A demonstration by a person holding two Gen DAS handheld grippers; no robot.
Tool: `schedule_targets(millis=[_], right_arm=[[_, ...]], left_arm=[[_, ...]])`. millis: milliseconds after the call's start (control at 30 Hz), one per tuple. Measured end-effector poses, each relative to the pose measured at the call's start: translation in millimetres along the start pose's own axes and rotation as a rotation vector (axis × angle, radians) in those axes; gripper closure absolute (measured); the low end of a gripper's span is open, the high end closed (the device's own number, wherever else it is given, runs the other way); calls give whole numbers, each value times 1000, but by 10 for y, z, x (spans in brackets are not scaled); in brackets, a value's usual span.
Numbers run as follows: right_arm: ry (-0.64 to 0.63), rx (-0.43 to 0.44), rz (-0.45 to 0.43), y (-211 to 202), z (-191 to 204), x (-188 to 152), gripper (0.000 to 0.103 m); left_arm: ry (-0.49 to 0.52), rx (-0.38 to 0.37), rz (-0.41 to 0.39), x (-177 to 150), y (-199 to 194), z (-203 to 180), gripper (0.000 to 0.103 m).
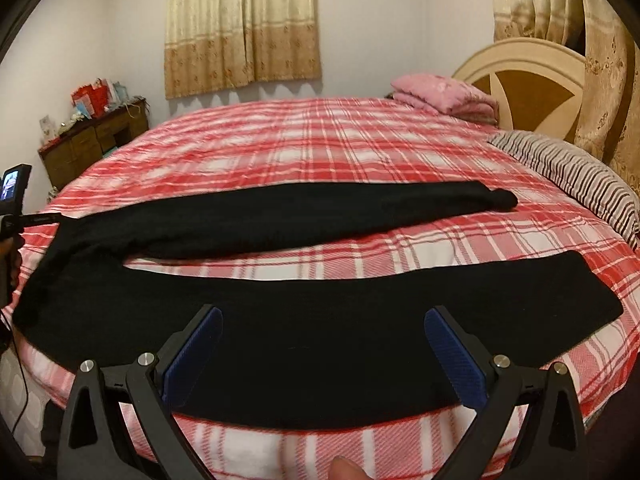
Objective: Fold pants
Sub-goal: 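Lower both tools onto the black pants and close them on its edge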
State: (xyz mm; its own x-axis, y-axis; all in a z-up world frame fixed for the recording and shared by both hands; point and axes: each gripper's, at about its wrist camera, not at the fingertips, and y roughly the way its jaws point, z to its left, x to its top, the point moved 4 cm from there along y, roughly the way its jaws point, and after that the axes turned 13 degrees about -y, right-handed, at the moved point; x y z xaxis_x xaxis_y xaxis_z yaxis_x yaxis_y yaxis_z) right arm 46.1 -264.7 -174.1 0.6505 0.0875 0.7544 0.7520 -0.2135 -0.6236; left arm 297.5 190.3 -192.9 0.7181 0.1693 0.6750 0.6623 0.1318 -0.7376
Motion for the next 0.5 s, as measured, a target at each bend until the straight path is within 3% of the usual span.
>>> schedule_targets(millis=[200,333,433,500], right_arm=[[-3,-51,25,165,-222,89,1],[-21,-51,30,240,-336,160,1],[6,-48,49,311,-535,235,1],[39,-56,45,325,-720,318,1]], left_arm=[[1,-31,98,46,374,30,51],[-18,-115,135,43,446,40,70],[16,-94,129,47,416,32,85],[19,-98,134,57,370,52,89]])
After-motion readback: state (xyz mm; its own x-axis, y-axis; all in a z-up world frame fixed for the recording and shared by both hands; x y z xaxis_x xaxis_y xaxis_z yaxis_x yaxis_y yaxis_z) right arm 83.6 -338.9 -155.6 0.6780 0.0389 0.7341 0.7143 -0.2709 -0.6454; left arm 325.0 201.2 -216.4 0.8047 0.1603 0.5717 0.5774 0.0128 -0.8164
